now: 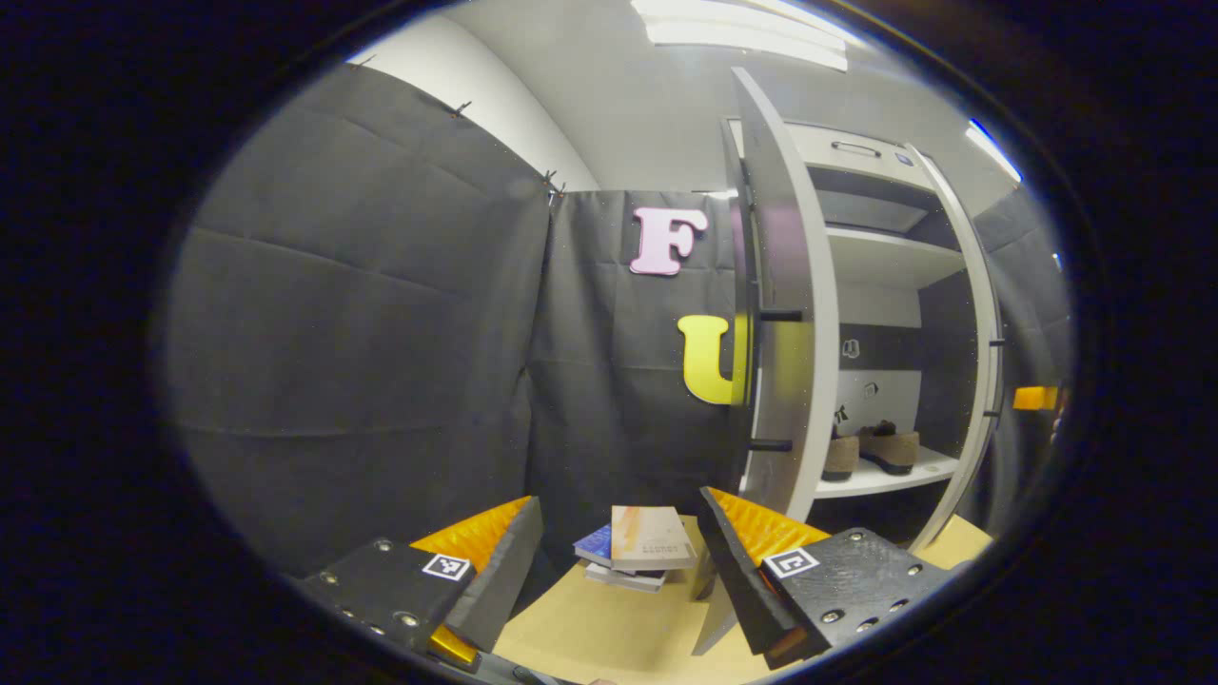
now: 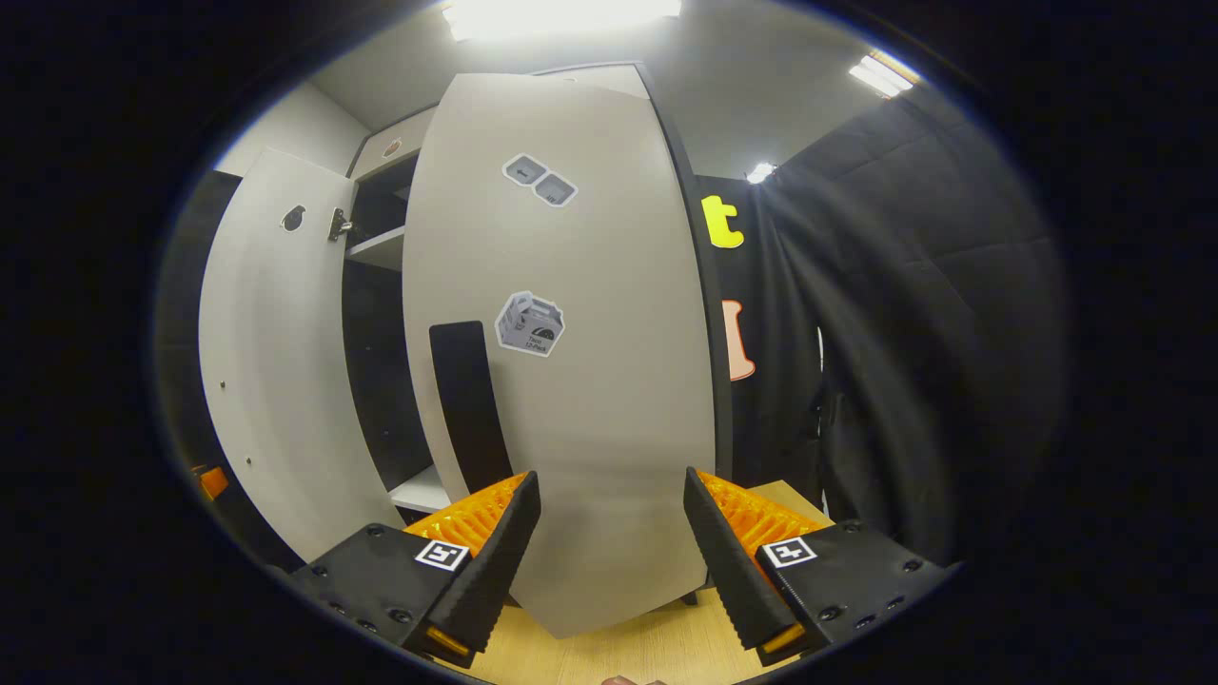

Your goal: Grab one shoe with the right hand and put it into the shoe cabinet, grab the other shoe with the left hand and put it into the shoe cabinet; then close the right door with the right hand and the left door with the left hand.

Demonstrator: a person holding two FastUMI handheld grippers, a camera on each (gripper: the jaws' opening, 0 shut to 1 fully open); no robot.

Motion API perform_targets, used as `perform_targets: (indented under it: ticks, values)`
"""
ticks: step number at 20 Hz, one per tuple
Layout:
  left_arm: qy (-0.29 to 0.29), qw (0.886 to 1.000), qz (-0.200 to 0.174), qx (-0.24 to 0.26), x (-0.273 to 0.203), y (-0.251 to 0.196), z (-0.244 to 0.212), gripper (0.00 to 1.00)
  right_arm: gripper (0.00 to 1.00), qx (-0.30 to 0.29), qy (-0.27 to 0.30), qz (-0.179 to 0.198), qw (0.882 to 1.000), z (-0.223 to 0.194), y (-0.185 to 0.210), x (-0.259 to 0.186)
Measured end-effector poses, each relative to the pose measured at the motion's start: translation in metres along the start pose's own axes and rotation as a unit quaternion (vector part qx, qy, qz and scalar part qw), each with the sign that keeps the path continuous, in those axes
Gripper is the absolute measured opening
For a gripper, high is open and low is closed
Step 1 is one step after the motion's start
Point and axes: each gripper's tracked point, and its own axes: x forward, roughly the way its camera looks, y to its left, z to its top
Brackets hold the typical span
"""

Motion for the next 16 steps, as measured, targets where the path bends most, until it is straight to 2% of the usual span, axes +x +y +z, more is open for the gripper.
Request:
perform_targets:
  ticks: [2, 3, 4, 5, 6, 8, 11, 12, 13, 14, 16]
  values:
    - [-0.006, 1.0, -0.018, -0.005, 0.012, 0.003, 0.011, 1.0, 0.96, 0.001, 0.004, -0.007, 1.0, -0.009, 0.002, -0.003]
    - [-0.003, 0.999, -0.033, -0.006, 0.021, 0.003, 0.012, 0.87, 0.96, 0.001, 0.008, -0.008, 1.0, -0.016, 0.004, -0.005]
    - [0.001, 0.998, -0.058, -0.01, 0.029, -0.001, 0.015, 1.0, 0.96, 0.0, 0.013, -0.009, 1.0, -0.021, 0.005, -0.008]
    - [0.004, 0.997, -0.081, -0.015, 0.04, -0.008, 0.019, 1.0, 0.92, -0.002, 0.02, -0.011, 1.0, -0.028, 0.005, -0.01]
    - [0.002, 0.995, -0.103, -0.017, 0.05, -0.013, 0.026, 1.0, 0.96, -0.004, 0.026, -0.012, 1.0, -0.034, 0.006, -0.012]
    - [-0.002, 0.991, -0.136, -0.017, 0.068, -0.02, 0.038, 1.0, 0.96, -0.005, 0.04, -0.013, 0.999, -0.046, 0.006, -0.016]
    - [-0.01, 0.987, -0.157, -0.022, 0.094, -0.023, 0.052, 1.0, 0.96, 0.006, 0.053, -0.01, 0.999, -0.057, 0.009, -0.022]
    - [-0.008, 0.985, -0.169, -0.024, 0.098, -0.027, 0.054, 1.0, 0.92, 0.007, 0.054, -0.012, 0.998, -0.058, 0.008, -0.024]
    - [-0.007, 0.982, -0.186, -0.024, 0.101, -0.034, 0.056, 1.0, 0.96, 0.007, 0.055, -0.015, 0.998, -0.06, 0.007, -0.025]
    - [-0.01, 0.979, -0.203, -0.022, 0.102, -0.042, 0.06, 0.95, 0.96, 0.007, 0.056, -0.017, 0.998, -0.06, 0.006, -0.026]
    - [-0.012, 0.978, -0.209, -0.005, 0.103, -0.044, 0.067, 0.97, 0.96, 0.007, 0.057, -0.023, 0.998, -0.062, 0.002, -0.029]
